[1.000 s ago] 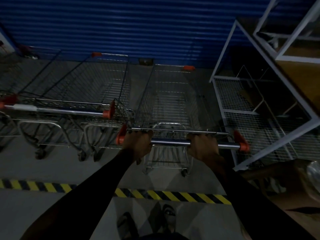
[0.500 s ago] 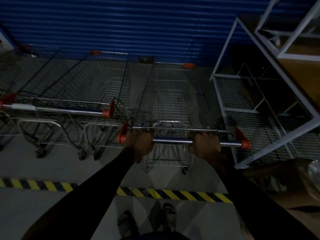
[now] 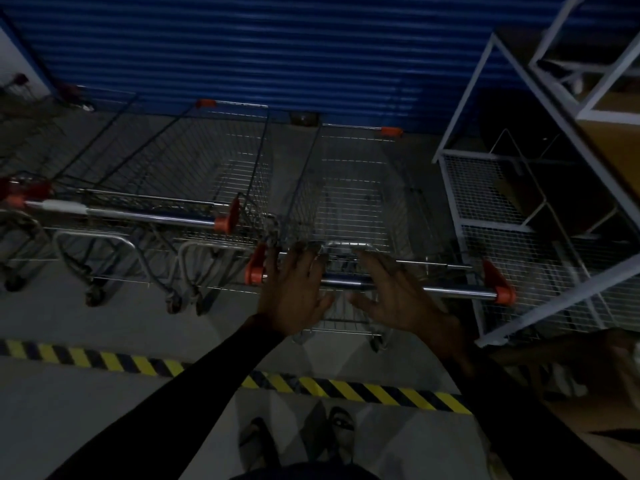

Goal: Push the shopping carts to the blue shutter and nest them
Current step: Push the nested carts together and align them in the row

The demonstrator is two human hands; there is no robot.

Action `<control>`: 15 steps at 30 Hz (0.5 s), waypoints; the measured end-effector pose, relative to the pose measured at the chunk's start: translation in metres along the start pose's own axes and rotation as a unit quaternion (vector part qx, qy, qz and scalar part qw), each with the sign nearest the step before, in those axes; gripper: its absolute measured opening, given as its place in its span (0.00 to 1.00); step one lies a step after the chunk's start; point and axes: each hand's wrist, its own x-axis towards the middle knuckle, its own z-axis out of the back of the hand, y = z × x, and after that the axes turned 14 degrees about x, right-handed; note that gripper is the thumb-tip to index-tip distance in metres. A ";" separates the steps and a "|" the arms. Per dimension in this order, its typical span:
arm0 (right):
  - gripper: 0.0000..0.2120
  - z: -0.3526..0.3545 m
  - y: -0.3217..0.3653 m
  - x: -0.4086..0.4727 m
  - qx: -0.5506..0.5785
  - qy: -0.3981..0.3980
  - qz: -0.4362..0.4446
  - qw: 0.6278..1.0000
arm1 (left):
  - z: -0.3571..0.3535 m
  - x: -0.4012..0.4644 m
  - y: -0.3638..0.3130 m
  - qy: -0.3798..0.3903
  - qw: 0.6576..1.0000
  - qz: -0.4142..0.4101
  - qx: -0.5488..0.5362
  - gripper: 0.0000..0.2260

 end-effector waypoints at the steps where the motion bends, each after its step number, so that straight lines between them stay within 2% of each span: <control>1: 0.35 -0.007 0.008 0.006 -0.003 -0.024 0.028 0.999 | 0.003 -0.001 -0.003 -0.024 0.999 0.012 -0.018 0.27; 6: 0.22 -0.029 0.052 0.043 -0.019 -0.069 0.071 0.995 | 0.014 0.003 0.013 -0.072 0.994 0.067 -0.044 0.20; 9: 0.23 -0.041 0.074 0.065 -0.034 -0.062 0.084 0.994 | 0.018 -0.001 0.036 -0.074 0.992 0.093 -0.039 0.20; 15: 0.24 -0.072 0.120 0.114 -0.079 -0.047 0.116 0.989 | -0.001 -0.010 0.108 -0.012 0.989 0.142 -0.041 0.22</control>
